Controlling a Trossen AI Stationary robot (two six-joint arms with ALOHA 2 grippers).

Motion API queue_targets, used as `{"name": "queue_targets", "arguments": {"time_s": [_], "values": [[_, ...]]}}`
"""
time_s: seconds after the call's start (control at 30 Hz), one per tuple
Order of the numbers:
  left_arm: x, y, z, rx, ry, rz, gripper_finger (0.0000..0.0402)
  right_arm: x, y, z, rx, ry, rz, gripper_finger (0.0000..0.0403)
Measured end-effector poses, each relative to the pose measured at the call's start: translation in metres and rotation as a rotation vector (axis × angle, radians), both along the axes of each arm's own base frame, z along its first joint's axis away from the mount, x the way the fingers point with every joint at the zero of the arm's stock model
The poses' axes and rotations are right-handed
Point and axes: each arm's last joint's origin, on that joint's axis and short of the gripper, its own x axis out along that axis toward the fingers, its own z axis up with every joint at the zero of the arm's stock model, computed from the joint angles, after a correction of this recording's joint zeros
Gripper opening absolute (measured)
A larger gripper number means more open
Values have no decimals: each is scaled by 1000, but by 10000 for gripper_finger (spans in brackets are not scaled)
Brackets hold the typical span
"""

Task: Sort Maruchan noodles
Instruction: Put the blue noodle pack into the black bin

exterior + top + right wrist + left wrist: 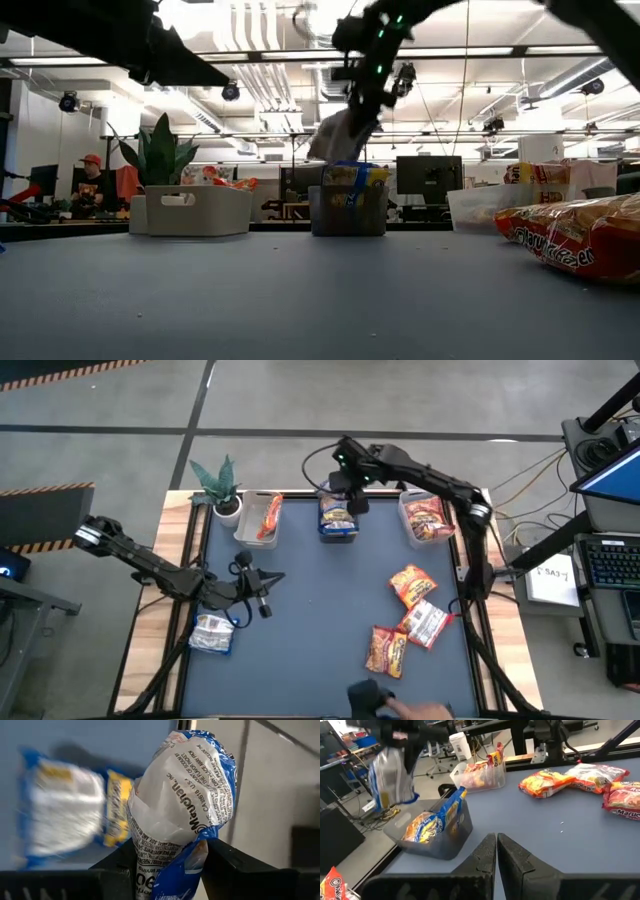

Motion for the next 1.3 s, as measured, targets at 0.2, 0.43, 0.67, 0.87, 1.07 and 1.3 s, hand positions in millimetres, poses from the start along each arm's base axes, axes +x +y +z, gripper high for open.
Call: {"name": "queue_targets", "arguments": {"time_s": [0.2,0.43,0.67,0.87,1.07,1.3], "values": [[-1,0,-3,-10,16,6,0,16,-37,-39,4,138,53,140],[-1,0,-6,-26,27,14,0,18,-60,-67,-14,248,-11,140],[1,0,-9,-27,40,16,0,16,-66,-69,-30,259,-45,141],[2,-1,-10,-25,46,17,0,18,-67,-68,-41,231,-70,150],[2,-1,-10,-28,44,17,0,18,-67,-68,-37,223,-103,191],[2,-1,-10,-28,44,18,0,18,-71,-66,-123,248,-160,221]]}}
